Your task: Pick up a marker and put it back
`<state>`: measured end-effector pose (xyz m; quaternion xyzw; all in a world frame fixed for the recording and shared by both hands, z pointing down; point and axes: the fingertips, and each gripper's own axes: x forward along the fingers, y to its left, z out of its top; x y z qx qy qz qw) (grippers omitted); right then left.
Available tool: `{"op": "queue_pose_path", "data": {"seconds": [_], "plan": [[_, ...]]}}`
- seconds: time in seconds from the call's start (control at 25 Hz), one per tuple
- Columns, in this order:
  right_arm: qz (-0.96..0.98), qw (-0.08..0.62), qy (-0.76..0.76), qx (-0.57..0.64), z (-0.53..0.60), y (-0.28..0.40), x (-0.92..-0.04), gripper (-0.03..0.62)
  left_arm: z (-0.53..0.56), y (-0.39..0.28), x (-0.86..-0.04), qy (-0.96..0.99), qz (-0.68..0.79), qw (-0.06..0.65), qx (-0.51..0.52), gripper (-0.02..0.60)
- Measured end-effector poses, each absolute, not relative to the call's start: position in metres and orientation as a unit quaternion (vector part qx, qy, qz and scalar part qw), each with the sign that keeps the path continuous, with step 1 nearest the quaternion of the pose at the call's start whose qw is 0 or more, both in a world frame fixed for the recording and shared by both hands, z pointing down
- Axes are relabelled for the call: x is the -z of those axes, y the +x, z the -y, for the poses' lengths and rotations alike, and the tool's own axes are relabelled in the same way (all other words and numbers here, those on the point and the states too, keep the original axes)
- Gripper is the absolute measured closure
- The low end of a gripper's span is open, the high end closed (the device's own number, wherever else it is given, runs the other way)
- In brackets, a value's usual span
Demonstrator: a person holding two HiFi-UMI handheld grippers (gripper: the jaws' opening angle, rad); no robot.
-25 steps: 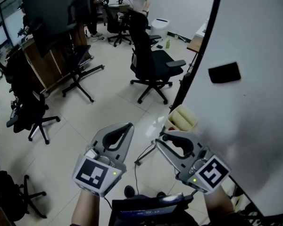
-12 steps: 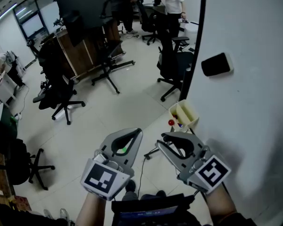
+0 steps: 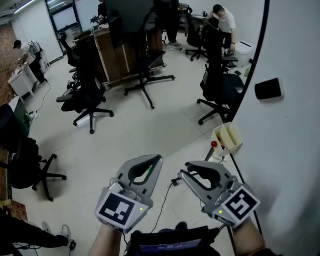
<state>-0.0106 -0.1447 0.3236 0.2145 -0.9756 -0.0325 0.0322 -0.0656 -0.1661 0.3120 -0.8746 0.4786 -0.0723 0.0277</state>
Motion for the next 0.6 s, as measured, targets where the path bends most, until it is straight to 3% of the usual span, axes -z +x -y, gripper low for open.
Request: {"op": "queue_pose_path", "data": {"seconds": [0.6], "plan": [[0.964, 0.057, 0.249, 0.073, 0.065, -0.214, -0.319, 0.502, 0.085, -0.278, -0.319, -0.88, -0.473, 0.014, 0.026, 0.583]]}}
